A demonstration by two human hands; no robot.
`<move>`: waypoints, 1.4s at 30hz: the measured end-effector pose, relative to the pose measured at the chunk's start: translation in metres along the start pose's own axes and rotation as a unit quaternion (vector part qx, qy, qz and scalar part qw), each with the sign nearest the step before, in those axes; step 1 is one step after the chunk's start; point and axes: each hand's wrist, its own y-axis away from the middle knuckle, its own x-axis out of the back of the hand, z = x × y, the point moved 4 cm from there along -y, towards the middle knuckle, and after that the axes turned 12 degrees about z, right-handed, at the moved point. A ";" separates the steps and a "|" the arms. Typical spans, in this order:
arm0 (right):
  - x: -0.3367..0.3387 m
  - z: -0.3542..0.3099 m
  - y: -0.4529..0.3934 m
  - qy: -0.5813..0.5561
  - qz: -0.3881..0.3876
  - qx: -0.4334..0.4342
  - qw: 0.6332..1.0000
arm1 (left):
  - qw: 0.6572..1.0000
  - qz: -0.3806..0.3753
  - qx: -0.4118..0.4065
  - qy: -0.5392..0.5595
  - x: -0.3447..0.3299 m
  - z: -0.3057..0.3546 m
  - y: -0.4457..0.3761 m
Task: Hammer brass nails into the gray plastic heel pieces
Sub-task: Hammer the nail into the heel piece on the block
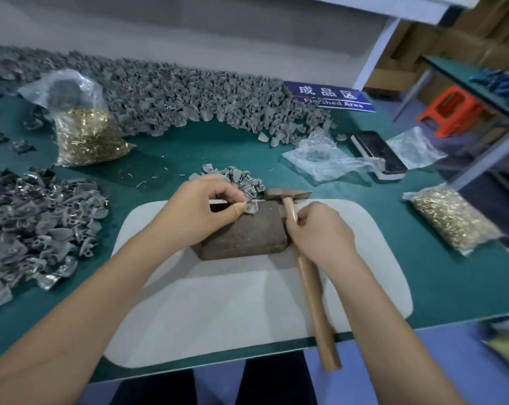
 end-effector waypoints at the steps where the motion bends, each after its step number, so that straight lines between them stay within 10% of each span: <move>1: 0.002 -0.001 -0.001 0.005 -0.008 0.000 1.000 | 1.000 -0.001 -0.022 -0.020 0.002 0.002 0.000; 21: 0.058 -0.044 0.046 -0.083 0.093 0.168 0.978 | 0.990 0.012 -0.085 -0.112 0.012 0.008 0.000; 42: 0.047 -0.054 0.057 -0.107 0.174 0.139 0.969 | 0.990 -0.002 -0.070 -0.126 0.014 0.006 -0.002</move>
